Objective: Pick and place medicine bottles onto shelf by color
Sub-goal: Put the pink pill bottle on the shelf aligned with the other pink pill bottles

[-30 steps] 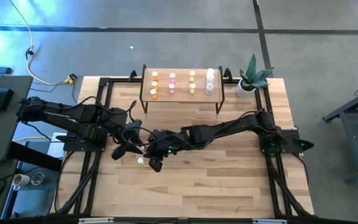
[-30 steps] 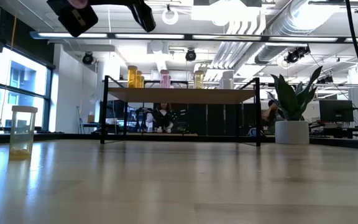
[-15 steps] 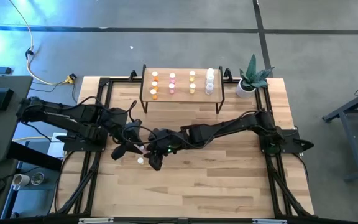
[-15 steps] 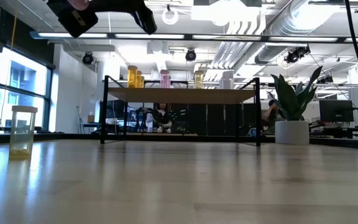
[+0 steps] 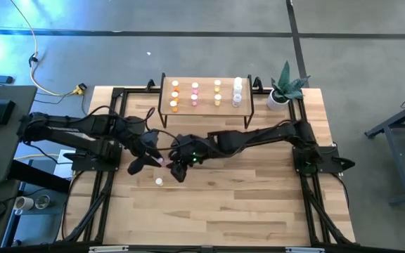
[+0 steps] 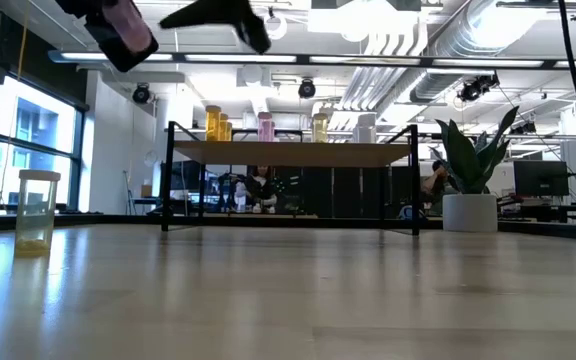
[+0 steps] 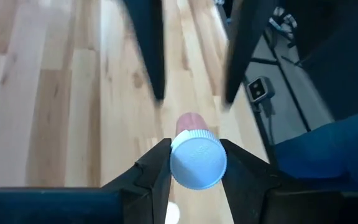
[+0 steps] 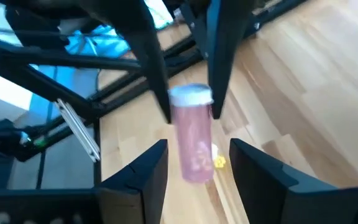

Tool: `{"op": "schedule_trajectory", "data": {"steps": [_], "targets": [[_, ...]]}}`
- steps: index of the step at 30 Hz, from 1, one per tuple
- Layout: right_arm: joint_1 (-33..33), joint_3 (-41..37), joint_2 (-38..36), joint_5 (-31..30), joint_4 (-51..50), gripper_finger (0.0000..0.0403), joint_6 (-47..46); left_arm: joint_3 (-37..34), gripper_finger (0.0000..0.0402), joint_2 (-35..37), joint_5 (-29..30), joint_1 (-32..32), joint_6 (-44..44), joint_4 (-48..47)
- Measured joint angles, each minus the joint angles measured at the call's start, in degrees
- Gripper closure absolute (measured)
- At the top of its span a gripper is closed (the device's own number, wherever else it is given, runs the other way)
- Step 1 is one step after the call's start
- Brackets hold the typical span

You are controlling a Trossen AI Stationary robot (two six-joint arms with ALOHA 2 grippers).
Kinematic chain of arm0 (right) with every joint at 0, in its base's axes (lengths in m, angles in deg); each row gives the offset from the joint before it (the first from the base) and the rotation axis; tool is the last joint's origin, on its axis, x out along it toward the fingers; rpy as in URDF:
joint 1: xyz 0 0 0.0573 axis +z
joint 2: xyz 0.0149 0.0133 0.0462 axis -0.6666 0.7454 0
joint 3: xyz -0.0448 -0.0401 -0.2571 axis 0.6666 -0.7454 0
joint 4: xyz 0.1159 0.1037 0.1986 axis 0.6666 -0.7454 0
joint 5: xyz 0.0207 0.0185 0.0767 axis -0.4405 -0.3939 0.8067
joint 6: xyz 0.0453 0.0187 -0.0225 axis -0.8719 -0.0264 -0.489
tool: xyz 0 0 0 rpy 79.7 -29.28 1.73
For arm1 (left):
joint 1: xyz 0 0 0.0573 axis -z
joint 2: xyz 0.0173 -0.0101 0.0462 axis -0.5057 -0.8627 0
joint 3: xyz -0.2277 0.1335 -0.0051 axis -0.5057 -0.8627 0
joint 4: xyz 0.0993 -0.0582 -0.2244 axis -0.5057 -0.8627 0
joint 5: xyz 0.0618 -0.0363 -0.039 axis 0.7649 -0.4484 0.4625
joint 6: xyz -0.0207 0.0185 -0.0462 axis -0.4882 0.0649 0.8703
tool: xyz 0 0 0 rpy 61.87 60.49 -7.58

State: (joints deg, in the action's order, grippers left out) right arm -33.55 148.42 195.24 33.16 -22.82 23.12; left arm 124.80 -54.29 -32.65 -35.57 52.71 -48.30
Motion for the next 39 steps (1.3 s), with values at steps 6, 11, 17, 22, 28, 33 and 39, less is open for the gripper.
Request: {"op": "schedule_trajectory", "data": {"steps": [6,11,17,22,28,33,39], "targets": [[-0.47,0.0,-4.7,-4.6,-4.25,0.024,2.72,3.49,0.0288,0.09,2.65,-3.42,-5.16,-6.78],[-1.48,0.04,-8.78,-9.21,-7.49,0.024,7.07,6.92,0.0288,0.07,7.24,-6.46,-8.23,-9.61],[-4.37,0.04,-13.91,-12.82,-13.82,0.024,9.68,12.12,0.0288,-1.75,12.78,-11.54,-12.32,-12.25],[-7.69,0.07,-17.97,-14.58,-17.51,0.024,10.31,19.78,0.0288,-6.64,15.52,-16.87,-16.43,-15.15],[-12.47,0.07,-22.19,-16.05,-21.86,0.024,11.34,30.47,0.0288,-14.91,17.85,-22.59,-21.09,-20.16],[-16.35,0.07,-24.07,-16.05,-26.67,0.024,11.34,39.8,0.0288,-22.16,17.92,-25.82,-20.73,-24.72],[-19.75,0.07,-24.4,-16.0,-32.04,0.024,11.67,49.8,0.0288,-30.42,17.85,-27.29,-18.44,-30.72]]}}
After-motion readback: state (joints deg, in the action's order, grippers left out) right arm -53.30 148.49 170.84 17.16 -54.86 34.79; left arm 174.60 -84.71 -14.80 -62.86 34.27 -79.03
